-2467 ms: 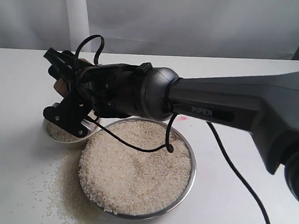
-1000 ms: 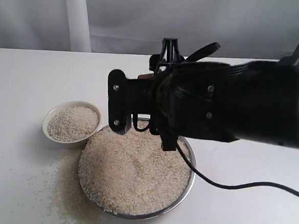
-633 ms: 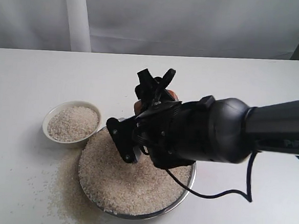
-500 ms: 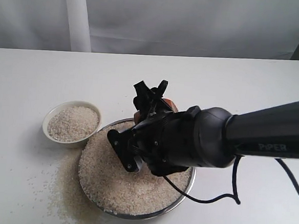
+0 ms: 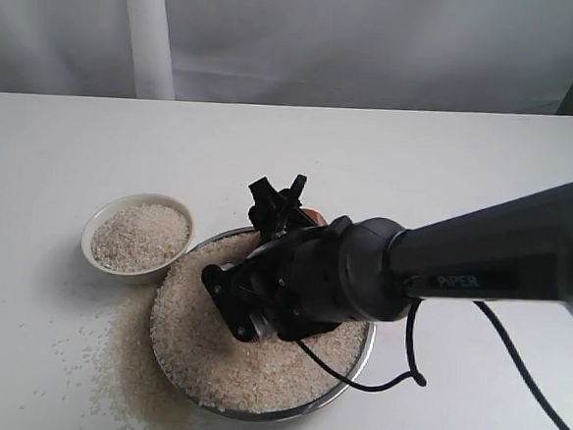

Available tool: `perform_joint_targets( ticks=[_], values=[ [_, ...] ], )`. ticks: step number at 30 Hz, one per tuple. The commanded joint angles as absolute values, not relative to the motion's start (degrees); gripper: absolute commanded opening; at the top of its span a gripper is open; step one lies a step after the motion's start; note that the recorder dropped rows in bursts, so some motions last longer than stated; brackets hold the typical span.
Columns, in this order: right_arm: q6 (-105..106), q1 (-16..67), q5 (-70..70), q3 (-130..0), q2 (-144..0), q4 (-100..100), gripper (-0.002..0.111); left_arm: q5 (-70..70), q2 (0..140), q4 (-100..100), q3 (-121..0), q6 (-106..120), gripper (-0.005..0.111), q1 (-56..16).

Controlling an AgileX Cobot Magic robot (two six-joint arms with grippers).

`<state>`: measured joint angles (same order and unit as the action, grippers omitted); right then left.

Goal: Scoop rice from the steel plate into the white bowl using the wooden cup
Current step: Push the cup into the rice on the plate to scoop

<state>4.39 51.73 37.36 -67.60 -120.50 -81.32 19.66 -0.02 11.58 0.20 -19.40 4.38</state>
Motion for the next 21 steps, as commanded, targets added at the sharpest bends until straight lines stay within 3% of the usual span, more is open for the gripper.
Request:
perform_joint_targets(
  ticks=[1,21],
  values=[
    [4.15,51.5,35.51,-70.16,-121.82,-80.58,0.0,19.33,0.0,11.26,0.0,-19.45,0.0,4.01],
    [4.4,53.84,28.73,-70.52,-122.42,-74.49,0.0,19.33,0.0,11.26,0.0,-19.45,0.0,4.01]
  ],
)
